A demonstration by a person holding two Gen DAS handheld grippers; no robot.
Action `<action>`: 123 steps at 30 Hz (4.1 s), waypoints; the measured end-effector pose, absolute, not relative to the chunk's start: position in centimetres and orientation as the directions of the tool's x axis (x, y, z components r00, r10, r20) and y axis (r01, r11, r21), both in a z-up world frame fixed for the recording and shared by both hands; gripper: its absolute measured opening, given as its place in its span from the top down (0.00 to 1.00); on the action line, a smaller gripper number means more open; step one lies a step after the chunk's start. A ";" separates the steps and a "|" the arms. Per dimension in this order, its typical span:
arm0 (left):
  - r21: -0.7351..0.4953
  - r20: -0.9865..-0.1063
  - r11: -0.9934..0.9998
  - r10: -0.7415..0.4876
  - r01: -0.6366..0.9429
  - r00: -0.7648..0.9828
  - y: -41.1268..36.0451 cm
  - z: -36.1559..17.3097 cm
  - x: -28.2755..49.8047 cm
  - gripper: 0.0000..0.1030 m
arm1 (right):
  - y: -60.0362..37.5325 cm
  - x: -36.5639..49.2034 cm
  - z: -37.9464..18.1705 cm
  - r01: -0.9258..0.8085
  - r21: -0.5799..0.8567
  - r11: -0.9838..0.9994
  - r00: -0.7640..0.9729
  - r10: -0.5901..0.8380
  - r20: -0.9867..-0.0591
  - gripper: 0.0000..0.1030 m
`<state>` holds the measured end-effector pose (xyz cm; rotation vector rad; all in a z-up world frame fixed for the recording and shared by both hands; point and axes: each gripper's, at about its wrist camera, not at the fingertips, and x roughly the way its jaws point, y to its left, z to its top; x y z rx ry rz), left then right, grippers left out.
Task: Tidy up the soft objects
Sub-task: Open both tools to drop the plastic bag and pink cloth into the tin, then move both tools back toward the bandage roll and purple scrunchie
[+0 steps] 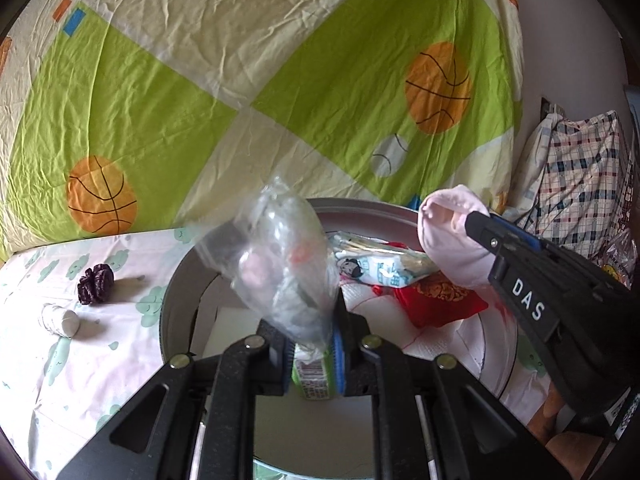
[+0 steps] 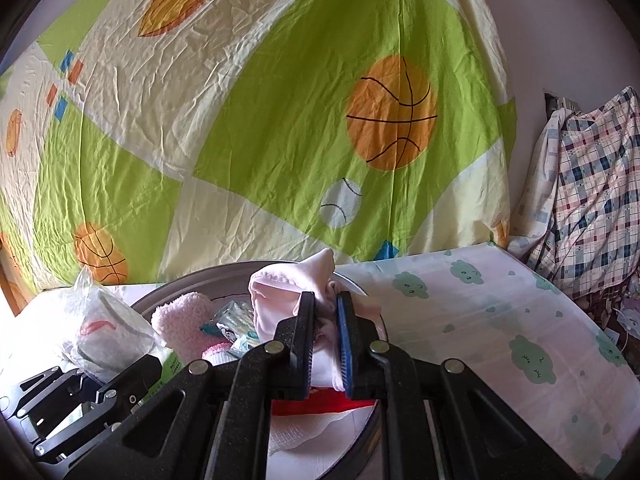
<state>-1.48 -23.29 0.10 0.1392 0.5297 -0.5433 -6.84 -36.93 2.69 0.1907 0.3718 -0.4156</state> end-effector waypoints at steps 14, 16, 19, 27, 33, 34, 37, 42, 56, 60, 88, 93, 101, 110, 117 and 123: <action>0.050 -0.503 0.844 -0.441 0.534 0.743 -24.1 -0.3 -1.6 0.75 | -36.6 -3.8 0.5 0.324 0.166 0.931 0.825 -0.192 -0.532 0.86; 0.024 -0.511 0.837 -0.460 0.546 0.726 -23.7 -0.3 -1.7 0.33 | -36.6 -3.9 0.5 0.298 0.193 0.935 0.834 -0.157 -0.529 0.79; 0.023 -0.442 0.856 -0.454 0.516 0.774 -22.4 0.5 -2.6 0.02 | -36.7 -4.3 0.8 0.249 0.252 0.935 0.856 -0.091 -0.510 0.47; 0.073 -0.371 0.888 -0.399 0.454 0.839 -21.4 1.4 -3.2 0.00 | -37.8 -8.2 2.3 0.291 0.353 0.889 0.922 -0.163 -0.351 0.20; 0.062 -0.383 0.910 -0.358 0.410 0.852 -20.3 0.9 -2.8 0.00 | -38.5 -9.4 2.1 0.354 0.382 0.854 0.913 -0.227 -0.339 0.20; 0.064 -0.379 0.912 -0.353 0.405 0.855 -20.0 0.8 -2.8 0.00 | -38.4 -9.5 2.1 0.363 0.378 0.852 0.910 -0.237 -0.339 0.20; 0.078 -0.364 0.922 -0.328 0.380 0.872 -19.5 0.8 -2.9 0.00 | -38.1 -10.0 2.0 0.388 0.365 0.846 0.905 -0.275 -0.324 0.20; 0.104 -0.337 0.933 -0.292 0.343 0.895 -18.7 0.8 -3.1 0.00 | -36.2 -10.9 2.4 0.433 0.276 0.858 0.894 -0.370 -0.251 0.20; 0.098 -0.337 0.945 -0.264 0.312 0.904 -17.2 0.5 -2.9 0.00 | -33.5 -11.9 2.9 0.468 0.176 0.866 0.879 -0.435 -0.195 0.20; 0.084 -0.349 0.946 -0.266 0.313 0.898 -16.7 0.4 -2.9 0.00 | -32.9 -12.1 2.8 0.472 0.169 0.865 0.877 -0.440 -0.194 0.20; 0.082 -0.368 0.956 -0.235 0.283 0.900 -11.2 0.3 -1.7 0.00 | -26.6 -14.0 3.3 0.482 0.142 0.865 0.876 -0.471 -0.109 0.20; 0.085 -0.370 0.959 -0.221 0.269 0.902 -9.8 0.3 -0.9 0.00 | -24.9 -13.1 3.2 0.471 0.135 0.872 0.881 -0.459 -0.116 0.20; 0.102 -0.375 0.967 -0.180 0.234 0.909 -7.4 0.3 0.5 0.00 | -22.5 -11.6 3.0 0.439 0.149 0.886 0.897 -0.421 -0.135 0.20; 0.117 -0.393 0.974 -0.133 0.193 0.910 -4.3 0.0 3.0 0.00 | -19.3 -9.4 2.7 0.392 0.154 0.907 0.916 -0.370 -0.156 0.20; 0.069 -0.441 0.982 -0.126 0.173 0.889 -1.7 -0.4 5.3 0.00 | -16.9 -7.6 2.4 0.365 0.156 0.918 0.924 -0.338 -0.177 0.20; 0.030 -0.486 0.985 -0.133 0.169 0.864 0.0 -1.0 7.2 0.00 | -15.5 -6.1 2.2 0.351 0.162 0.922 0.928 -0.319 -0.192 0.20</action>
